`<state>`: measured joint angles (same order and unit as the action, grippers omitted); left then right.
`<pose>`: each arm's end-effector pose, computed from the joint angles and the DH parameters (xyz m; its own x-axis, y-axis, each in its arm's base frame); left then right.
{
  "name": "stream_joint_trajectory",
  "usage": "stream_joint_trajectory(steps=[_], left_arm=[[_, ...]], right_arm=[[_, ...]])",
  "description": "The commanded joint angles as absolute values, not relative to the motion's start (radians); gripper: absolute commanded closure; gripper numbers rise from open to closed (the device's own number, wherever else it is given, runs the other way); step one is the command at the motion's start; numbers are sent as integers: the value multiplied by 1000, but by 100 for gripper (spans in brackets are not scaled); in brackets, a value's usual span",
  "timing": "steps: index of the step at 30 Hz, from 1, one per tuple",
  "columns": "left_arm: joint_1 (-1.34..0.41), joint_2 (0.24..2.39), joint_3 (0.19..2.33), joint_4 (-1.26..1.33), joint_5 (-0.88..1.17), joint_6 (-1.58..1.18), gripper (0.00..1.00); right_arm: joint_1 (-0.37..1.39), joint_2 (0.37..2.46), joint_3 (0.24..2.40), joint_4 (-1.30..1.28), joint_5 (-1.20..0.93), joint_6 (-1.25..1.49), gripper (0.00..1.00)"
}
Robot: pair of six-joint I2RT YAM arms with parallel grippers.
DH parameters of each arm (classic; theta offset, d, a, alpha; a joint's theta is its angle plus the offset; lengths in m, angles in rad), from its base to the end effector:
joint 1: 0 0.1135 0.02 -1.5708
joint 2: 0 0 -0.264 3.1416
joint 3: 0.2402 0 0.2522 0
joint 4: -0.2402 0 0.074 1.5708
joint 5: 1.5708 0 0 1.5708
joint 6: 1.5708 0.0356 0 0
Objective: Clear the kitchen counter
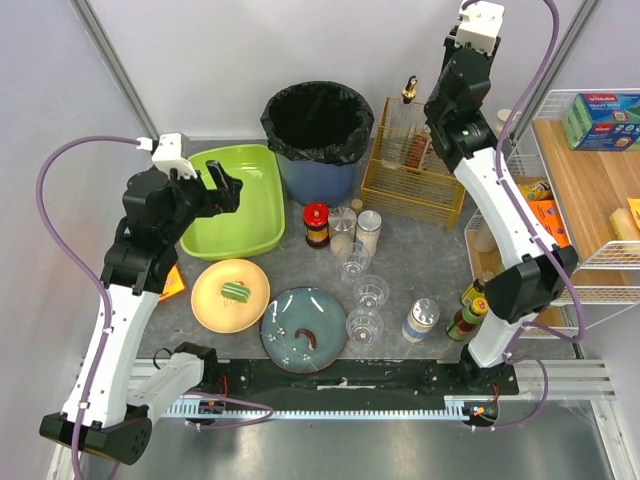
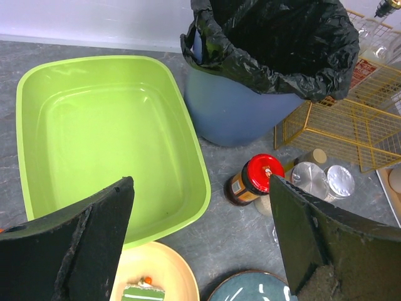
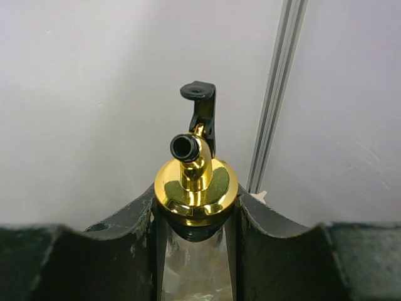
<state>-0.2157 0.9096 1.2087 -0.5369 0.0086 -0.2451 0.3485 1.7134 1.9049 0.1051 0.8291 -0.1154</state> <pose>0.1766 -0.0390 0.4256 -0.2771 -0.1877 -0.9423 0.1597 0.9581 -0.2378 0.3664 0.1052 0.5090 0.2231 -0.0017 -0.9748 0.4608 0.8814 0.1040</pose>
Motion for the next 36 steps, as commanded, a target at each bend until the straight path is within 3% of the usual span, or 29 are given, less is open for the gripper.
stream_joint_trajectory(steps=[1,16,36], left_arm=[[-216,936,1275,-488,5,-229,7],[-216,1011,1431,-483,17,-189,6],[-216,1057,1431,-469,46,-221,6]], right_arm=[[330,1752,2046,276,876,-103,100],[247,1881,2146,350,865,-120,100],[167,2011,2117,501,795,-86,100]])
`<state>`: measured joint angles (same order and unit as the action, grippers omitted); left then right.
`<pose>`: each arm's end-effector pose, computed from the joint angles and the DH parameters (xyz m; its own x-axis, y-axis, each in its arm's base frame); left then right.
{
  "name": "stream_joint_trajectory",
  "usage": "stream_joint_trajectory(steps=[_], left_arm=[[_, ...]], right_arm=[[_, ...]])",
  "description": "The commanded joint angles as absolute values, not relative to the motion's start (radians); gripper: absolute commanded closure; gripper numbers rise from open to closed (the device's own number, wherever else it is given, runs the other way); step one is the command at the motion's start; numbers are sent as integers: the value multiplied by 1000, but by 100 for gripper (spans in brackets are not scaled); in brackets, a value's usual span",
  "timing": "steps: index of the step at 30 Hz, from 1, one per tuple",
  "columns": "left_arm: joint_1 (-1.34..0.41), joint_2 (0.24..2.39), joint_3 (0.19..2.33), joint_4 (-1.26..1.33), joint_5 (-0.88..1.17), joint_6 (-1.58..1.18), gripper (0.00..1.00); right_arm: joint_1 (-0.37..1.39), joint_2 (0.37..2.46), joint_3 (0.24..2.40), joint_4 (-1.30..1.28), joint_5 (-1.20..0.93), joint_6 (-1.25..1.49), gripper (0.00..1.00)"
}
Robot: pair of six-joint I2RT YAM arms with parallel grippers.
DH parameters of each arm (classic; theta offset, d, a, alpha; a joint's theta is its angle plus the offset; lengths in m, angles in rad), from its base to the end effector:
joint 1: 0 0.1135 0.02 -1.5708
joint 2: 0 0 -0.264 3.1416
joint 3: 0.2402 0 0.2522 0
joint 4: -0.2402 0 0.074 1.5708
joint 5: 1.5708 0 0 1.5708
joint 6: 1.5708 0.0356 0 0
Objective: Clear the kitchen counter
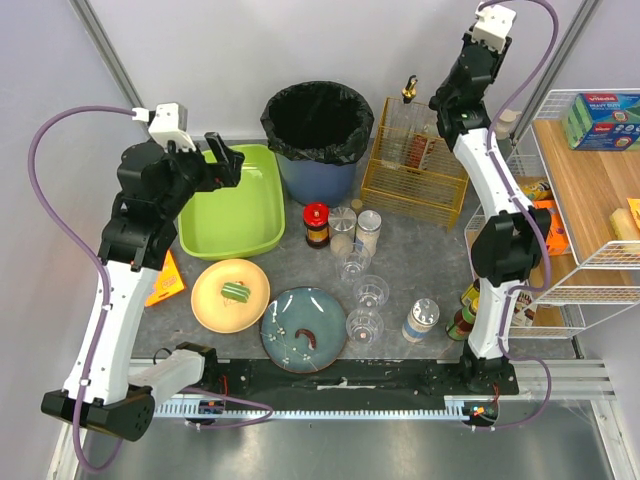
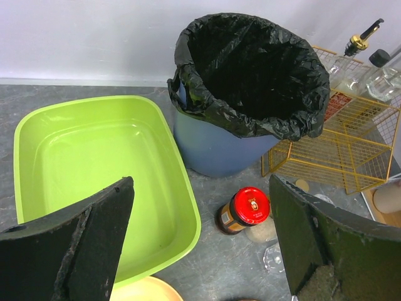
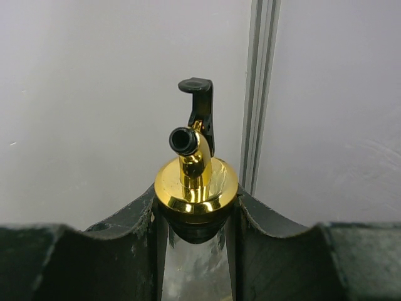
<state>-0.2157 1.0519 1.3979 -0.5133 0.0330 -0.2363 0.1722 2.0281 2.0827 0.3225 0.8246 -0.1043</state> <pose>0.2022 -0.0455 0.4640 -0.2157 -0.1923 -0.9574 0.2008 0.9507 -0.2362 0.4667 0.0546 0.4598 0.3029 -0.0191 -0.9528 0.5910 0.7881 0.1721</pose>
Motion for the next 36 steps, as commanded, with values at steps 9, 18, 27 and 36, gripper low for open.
stream_joint_trajectory(steps=[9,18,27,36], left_arm=[[-216,1069,1431,-474,38,-212,6],[-216,1062,1419,-474,35,-212,6],[-218,1057,1414,-474,40,-216,6],[-218,1049,1408,-485,40,-219,6]], right_arm=[[164,1962,1921,566,793,-63,100],[164,1870,1686,653,793,-41,100],[164,1841,1554,692,815,-2,100],[160,1824,1508,663,831,118,98]])
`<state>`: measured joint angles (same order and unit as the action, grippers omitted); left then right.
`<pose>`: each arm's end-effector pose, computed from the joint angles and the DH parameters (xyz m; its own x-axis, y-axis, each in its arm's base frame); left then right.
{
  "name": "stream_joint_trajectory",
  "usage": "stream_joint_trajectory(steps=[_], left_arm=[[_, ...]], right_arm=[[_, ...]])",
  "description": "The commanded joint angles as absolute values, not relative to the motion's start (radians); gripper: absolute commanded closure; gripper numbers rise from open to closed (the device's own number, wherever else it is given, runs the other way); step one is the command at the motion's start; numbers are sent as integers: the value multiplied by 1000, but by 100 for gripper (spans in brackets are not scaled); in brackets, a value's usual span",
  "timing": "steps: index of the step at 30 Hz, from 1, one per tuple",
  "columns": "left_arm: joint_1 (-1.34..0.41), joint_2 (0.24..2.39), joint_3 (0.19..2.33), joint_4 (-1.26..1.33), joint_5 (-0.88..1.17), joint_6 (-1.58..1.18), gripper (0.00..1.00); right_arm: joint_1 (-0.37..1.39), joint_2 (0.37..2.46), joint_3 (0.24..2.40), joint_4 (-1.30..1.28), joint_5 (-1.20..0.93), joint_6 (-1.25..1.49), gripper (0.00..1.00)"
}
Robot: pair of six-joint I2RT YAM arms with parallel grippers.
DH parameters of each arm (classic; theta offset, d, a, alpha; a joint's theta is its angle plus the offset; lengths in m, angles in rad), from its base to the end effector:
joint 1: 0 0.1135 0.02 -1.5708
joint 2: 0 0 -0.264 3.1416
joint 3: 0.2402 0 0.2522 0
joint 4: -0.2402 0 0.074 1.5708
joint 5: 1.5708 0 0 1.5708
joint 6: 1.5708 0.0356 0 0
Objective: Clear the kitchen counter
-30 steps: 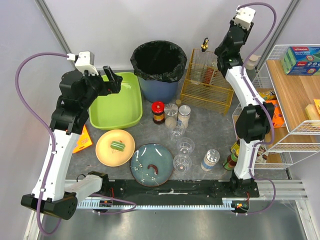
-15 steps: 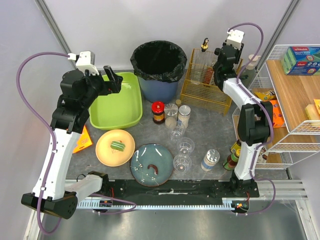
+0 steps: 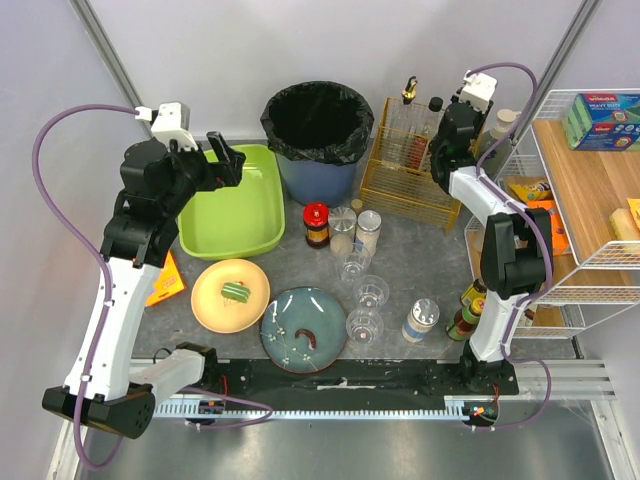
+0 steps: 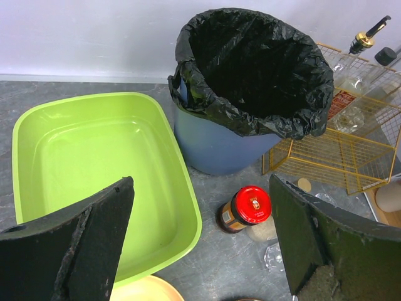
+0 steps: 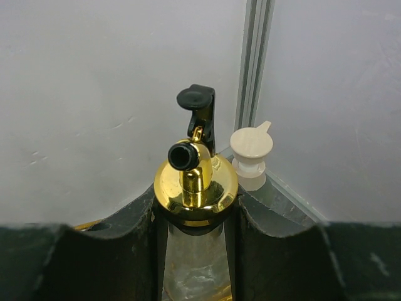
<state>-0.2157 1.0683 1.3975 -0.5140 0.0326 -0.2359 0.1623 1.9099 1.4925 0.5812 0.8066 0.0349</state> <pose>0.2078 -0.0467 0.4607 -0.2318 -0.1883 -0.9544 0.1965 0.9518 -0.2356 0.4516 0.0479 0.3341 0.1815 0.0542 -0.9819 0.5851 0.7965 0.1521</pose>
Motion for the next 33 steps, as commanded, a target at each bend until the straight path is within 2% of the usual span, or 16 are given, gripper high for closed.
stream_joint_trajectory(steps=[1,6,18,22,28,31,33], left_arm=[[-218,1048,1405,-486,40,-221,6],[-218,1039,1401,-485,37,-221,6],[-218,1034,1393,-488,32,-216,6],[-218,1032,1391,-489,34,-218,6],[-216,1032,1387,-491,37,-218,6],[-216,1028,1385,-489,37,-218,6],[-218,1026,1385,-489,37,-218,6]], right_arm=[[160,1827,1517,643,830,132,98],[155,1848,1542,583,839,167,96],[153,1890,1603,489,813,175,64],[153,1891,1637,450,804,189,46],[149,1893,1684,396,796,201,43],[149,1878,1698,368,785,206,38],[149,1862,1718,339,781,215,31]])
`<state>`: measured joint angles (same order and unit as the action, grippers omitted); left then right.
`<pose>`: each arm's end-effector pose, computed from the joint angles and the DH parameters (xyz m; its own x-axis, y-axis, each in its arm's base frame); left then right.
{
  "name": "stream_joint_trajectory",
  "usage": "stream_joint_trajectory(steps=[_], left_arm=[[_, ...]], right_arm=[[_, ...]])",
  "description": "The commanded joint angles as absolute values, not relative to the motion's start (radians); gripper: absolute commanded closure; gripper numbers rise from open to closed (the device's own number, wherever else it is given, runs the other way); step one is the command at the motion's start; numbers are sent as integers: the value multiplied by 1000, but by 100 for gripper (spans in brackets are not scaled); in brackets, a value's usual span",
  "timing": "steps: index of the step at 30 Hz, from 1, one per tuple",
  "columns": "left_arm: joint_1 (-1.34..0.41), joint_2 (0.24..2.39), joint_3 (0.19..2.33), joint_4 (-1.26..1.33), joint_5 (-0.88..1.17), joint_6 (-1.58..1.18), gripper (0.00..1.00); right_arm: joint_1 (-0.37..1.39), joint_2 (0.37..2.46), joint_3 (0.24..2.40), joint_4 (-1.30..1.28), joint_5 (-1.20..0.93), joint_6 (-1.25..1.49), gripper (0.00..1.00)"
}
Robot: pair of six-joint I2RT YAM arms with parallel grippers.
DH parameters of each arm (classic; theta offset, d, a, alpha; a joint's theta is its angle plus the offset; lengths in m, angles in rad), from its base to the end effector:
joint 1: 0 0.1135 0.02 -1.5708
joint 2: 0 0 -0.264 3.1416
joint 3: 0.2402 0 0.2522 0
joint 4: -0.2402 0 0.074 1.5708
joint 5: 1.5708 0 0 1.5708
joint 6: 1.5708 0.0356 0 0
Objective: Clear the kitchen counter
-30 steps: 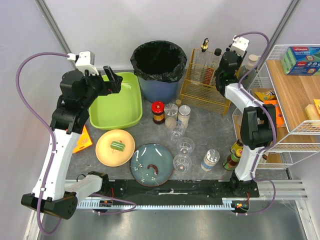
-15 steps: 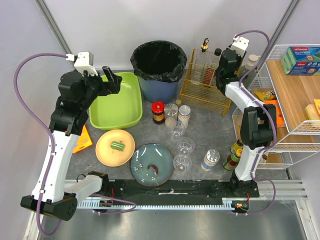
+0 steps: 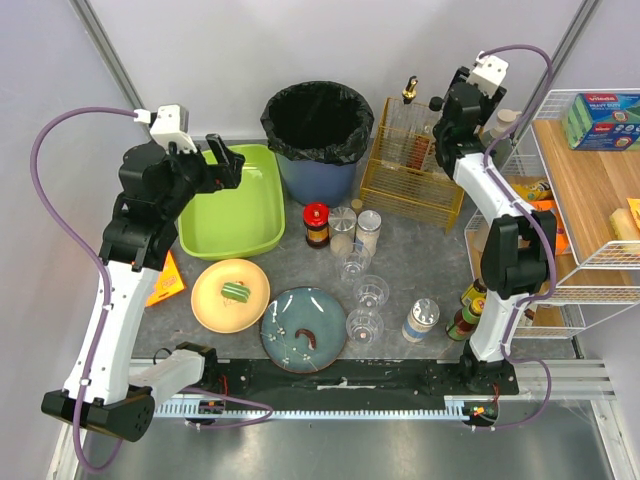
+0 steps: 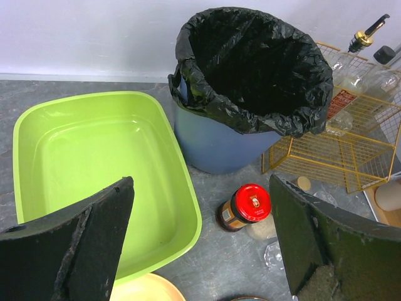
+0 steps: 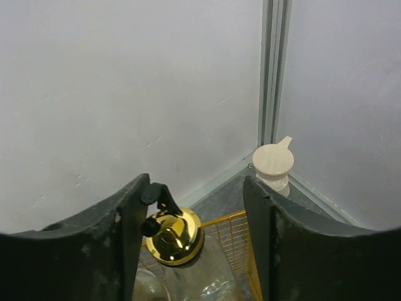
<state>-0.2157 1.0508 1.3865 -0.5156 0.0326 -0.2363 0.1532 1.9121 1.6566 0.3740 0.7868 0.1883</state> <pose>0.2031 -0.0457 0.4603 -0.2273 -0.1897 -0.9552 0.1975 0.9515 -0.2360 0.4574 0.0451 0.3701 0.2247 0.1684 -0.9598 0.5549 0.7875 0.2681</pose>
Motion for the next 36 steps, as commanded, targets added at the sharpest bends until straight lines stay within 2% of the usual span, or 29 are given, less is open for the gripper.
stream_joint_trajectory(steps=[1,7,13,19,21,26,29,34,36], left_arm=[[-216,1023,1385,-491,37,-218,6],[-216,1020,1384,-492,38,-219,6],[-216,1011,1381,-494,55,-221,4],[-216,1022,1413,-555,204,-210,2],[-216,1008,1408,-563,232,-222,2],[-216,985,1361,-572,337,-206,2],[-216,983,1341,-577,399,-206,2],[-216,989,1305,-560,388,-253,2],[-218,997,1296,-557,441,-247,3]], right_arm=[[149,1855,1729,324,778,224,28],[149,1800,1816,180,681,230,9],[147,1704,1833,52,484,216,4],[147,1658,1839,-205,5,121,4],[147,1625,1783,-239,-166,107,4],[182,1531,1606,-291,-426,48,2],[254,1487,1542,-365,-459,-36,2],[383,1467,1447,-459,-335,-101,2],[414,1457,1390,-462,-308,-106,2]])
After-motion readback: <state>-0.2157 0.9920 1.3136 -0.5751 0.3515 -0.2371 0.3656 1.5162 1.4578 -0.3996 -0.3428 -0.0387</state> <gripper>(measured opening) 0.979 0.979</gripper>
